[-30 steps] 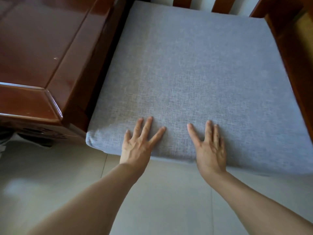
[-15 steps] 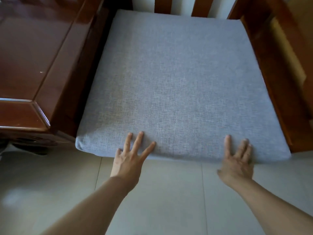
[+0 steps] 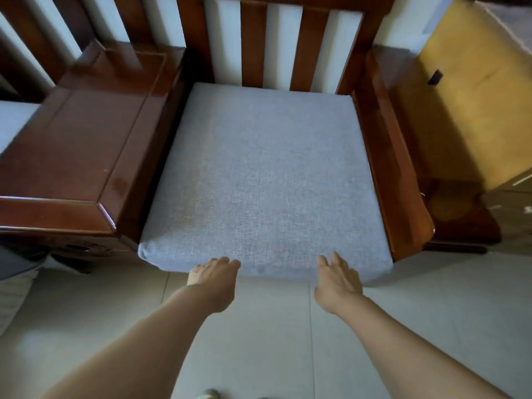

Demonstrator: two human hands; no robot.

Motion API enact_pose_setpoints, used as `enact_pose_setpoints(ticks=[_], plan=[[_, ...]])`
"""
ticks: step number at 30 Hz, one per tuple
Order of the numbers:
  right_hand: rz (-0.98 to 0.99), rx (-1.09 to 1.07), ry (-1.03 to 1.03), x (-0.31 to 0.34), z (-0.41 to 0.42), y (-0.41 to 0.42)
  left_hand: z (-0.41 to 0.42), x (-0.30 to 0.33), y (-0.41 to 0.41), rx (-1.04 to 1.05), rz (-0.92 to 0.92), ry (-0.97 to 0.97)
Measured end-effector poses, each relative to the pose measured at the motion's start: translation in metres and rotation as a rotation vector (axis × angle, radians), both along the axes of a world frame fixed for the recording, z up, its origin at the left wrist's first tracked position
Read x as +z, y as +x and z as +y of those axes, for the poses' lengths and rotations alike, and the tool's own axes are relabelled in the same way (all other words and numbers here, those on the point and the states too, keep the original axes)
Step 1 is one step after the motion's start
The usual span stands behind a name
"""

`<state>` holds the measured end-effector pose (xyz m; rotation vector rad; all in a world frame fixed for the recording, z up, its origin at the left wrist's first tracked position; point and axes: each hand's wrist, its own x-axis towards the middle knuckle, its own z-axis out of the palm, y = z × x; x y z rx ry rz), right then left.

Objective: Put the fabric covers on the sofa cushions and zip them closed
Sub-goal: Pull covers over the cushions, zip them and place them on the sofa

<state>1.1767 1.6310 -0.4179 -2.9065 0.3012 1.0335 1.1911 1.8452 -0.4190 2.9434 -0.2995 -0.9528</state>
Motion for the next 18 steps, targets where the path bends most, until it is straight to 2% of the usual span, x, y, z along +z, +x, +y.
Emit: enact_pose_setpoints(ticks=[9, 18], plan=[[-0.146, 0.141, 0.095, 0.156, 0.044, -0.013, 0.074, 0.150, -0.052, 0.254, -0.085, 0.032], [-0.216, 0.201, 0.109, 0.255, 0.099, -0.008, 0.164, 0.263, -0.073, 0.354, -0.254, 0.015]])
